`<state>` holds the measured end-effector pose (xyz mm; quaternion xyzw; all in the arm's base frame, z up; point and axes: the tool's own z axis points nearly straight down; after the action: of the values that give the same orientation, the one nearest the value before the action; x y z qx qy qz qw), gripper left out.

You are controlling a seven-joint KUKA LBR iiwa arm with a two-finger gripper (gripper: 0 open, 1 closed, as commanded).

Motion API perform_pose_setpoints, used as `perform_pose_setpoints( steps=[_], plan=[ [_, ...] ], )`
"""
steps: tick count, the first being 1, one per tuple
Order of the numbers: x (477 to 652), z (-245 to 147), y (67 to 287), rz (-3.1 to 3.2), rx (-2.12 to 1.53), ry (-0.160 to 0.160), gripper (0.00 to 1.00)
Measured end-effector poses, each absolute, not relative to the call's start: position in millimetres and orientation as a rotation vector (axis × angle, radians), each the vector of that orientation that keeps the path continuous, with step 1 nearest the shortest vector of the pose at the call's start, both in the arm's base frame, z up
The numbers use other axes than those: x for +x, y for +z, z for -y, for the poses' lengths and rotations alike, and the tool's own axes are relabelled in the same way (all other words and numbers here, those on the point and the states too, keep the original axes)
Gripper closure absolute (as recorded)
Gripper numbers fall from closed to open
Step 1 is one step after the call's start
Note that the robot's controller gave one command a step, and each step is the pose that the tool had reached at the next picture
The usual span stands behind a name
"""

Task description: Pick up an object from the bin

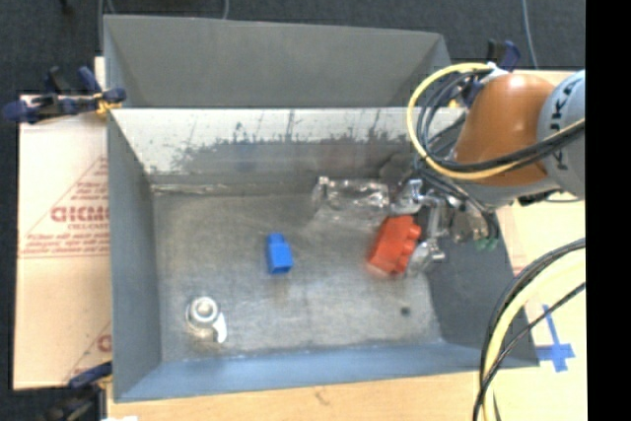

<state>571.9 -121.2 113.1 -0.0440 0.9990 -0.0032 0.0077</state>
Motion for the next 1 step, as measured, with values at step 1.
perform_pose_setpoints(
  steps=[1],
  plan=[
    [570.5, 120.4, 110.3, -3.129, -0.144, -0.008, 1.00]
  ],
)
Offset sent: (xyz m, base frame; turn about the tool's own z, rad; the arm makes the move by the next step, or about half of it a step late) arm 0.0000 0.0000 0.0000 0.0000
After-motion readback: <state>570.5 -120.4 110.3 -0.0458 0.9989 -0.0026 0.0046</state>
